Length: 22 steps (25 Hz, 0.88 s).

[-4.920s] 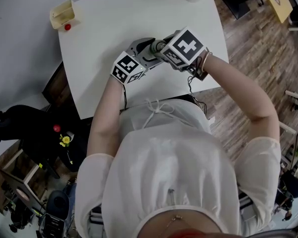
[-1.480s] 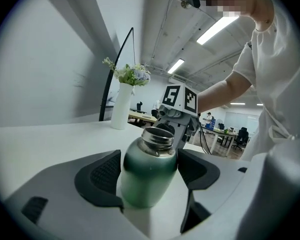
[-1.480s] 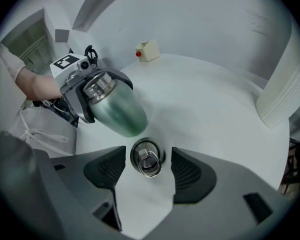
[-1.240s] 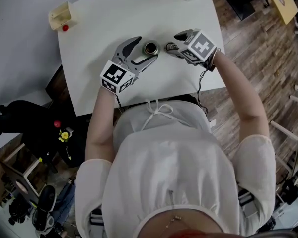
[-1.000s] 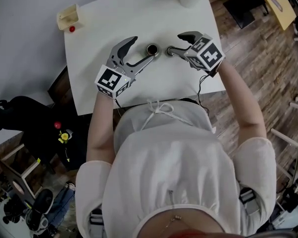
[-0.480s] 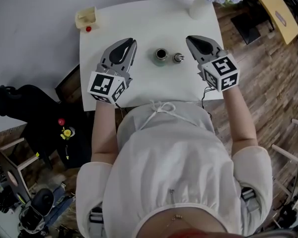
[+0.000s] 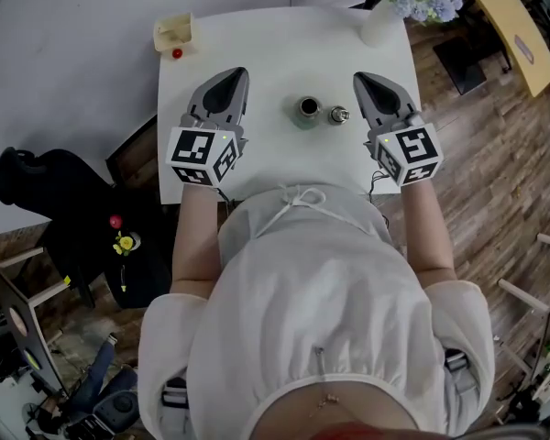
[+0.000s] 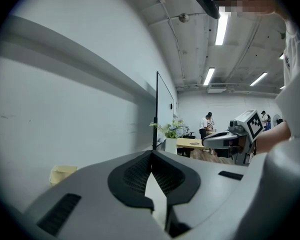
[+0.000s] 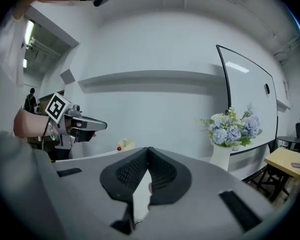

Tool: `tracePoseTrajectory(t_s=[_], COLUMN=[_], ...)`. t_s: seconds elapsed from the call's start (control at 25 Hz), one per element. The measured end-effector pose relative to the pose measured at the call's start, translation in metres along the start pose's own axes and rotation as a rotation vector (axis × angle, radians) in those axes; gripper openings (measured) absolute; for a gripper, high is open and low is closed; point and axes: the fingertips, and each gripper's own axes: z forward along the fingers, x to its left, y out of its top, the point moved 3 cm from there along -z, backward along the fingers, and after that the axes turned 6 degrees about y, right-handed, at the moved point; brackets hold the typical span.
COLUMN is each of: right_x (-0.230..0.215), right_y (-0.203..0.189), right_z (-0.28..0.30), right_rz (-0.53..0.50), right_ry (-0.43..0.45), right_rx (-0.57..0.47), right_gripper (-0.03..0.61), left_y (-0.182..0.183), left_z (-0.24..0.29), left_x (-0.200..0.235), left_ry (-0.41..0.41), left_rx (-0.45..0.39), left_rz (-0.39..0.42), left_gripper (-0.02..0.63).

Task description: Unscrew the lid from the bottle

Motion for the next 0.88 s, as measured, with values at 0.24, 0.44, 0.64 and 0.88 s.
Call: tracePoseTrajectory(t_s=[0.24,0.44,0.64,0.88], right_x=[0.005,0.016,0.018,0.028], right_y=[0.005,0.010,0.009,0.011], right_z=[0.008,0.014,0.018,0.023], right_rz=[0.011,-0.002,0.017,0.021], right_ry=[-0.018,-0.017,-0.048,-0.071], right_rx=[-0.023,-0.022,-0.026,-0.032], right_gripper=[0.003,0.002,0.002,0.002], left_y=[0.002,0.001,0.000,-0.002], left_z=[0.003,0.002,0.003,0.000], left_x=[0.006,0.015,0.022,0.028], left_ry=[-0.013,-0.010,-0.013,-0.021], left_rx=[0.005,0.013,0.021,0.030], left_rz=[0.002,0.009,0.002,-0.003], left_gripper=[0.020,0.020,0.020,0.020])
